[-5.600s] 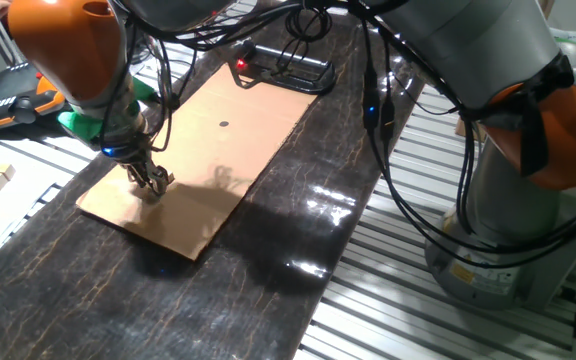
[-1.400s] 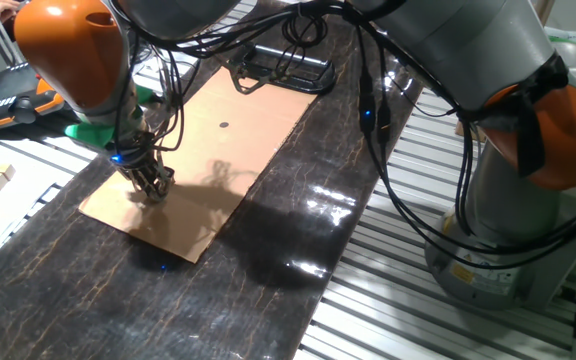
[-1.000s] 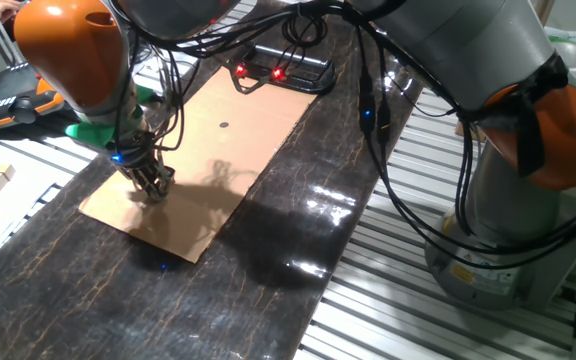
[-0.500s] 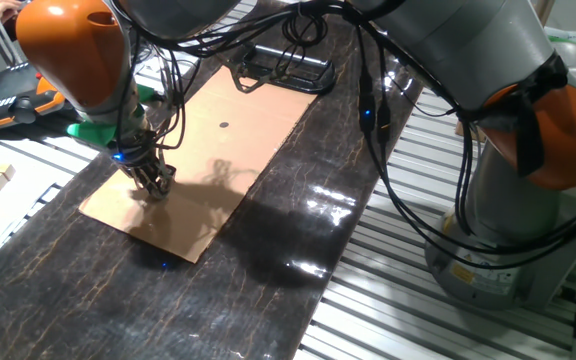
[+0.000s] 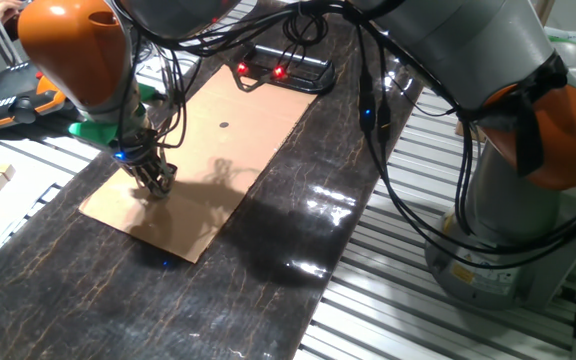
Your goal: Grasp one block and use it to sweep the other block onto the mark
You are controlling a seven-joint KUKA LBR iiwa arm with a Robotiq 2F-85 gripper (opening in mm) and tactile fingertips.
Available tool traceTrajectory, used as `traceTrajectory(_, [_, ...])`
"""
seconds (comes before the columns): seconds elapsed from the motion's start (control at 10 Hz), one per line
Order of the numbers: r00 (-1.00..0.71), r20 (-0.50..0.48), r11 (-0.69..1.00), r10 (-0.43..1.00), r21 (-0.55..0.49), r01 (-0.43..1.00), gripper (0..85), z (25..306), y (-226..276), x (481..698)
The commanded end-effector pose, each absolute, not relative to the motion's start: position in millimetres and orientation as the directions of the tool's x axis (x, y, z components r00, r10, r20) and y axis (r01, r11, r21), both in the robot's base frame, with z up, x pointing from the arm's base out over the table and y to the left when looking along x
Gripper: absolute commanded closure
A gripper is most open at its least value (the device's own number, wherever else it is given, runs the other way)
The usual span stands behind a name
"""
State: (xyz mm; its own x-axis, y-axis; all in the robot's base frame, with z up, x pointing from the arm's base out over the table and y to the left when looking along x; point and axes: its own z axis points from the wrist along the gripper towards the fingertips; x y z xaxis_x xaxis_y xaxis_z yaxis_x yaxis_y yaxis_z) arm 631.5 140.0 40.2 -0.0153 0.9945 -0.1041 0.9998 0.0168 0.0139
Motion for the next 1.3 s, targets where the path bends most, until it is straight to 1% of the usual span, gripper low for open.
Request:
traceTrajectory(0.0, [-0.017, -0.106, 0.019, 0.994, 0.014, 1.0, 84.3, 40.6, 139.3, 631.8])
traceTrajectory(1.2, [-0.014, -0.112, 0.016, 0.994, 0.017, 1.0, 84.3, 39.1, 132.6, 632.6])
